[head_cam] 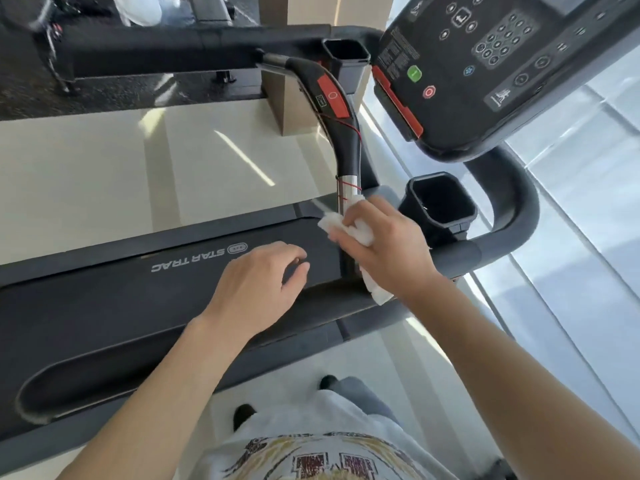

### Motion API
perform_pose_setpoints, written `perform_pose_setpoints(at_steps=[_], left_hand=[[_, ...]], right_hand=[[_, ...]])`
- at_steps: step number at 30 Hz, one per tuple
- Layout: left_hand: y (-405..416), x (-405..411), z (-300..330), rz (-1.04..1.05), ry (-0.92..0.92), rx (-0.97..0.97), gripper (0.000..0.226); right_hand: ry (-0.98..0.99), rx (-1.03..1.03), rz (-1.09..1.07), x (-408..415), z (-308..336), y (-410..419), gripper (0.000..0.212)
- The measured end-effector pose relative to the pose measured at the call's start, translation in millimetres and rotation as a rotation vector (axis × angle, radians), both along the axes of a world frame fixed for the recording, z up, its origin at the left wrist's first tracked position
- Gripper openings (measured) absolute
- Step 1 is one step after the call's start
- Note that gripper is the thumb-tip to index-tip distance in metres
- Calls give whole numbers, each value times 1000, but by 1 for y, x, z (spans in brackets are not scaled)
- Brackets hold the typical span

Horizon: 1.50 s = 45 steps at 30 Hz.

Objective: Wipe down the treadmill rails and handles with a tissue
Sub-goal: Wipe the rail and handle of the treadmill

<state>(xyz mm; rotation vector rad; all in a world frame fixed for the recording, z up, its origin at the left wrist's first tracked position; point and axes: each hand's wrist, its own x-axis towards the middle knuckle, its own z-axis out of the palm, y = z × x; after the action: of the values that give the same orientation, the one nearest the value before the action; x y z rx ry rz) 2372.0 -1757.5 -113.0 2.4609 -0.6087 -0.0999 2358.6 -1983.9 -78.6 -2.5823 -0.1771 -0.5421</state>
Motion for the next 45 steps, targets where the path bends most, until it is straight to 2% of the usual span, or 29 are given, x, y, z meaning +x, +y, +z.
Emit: perform_pose_setpoints(at_steps=[5,9,11,19,24,27,32,35,37,41,45], left_hand=[[-24,31,-4,2,-6,-40,32],[-30,42,-16,75,34,-15,33],[-31,43,-19,85,51,-13,33],[-61,76,-13,114,40,-43,32],[-54,85,-28,188,113,-90,24],[-52,86,-28,221,91,-107,22],[-53,87,-25,227,63,-133,23],[-56,83,-23,185,48,-143,23],[-57,82,-23,170,45,-144,23],[-58,80,-19,194,57,-173,25],[-65,89,-5,209,13,-203,27]], right_hand=[[72,-29,65,25,5,-17,25],[133,-288,273,47,-22,-32,21],[122,-337,310,58,-37,-43,21],[-85,-202,174,166,-25,-51,32],[-86,-161,108,170,-29,-51,32],[-109,-263,242,136,-36,-45,30],[-171,-467,644,83,-41,-57,14],[-228,-554,724,84,-38,-61,11],[-244,-578,673,104,-38,-67,19],[-217,-492,402,158,-19,-71,28],[-146,-355,184,188,-14,-62,27]])
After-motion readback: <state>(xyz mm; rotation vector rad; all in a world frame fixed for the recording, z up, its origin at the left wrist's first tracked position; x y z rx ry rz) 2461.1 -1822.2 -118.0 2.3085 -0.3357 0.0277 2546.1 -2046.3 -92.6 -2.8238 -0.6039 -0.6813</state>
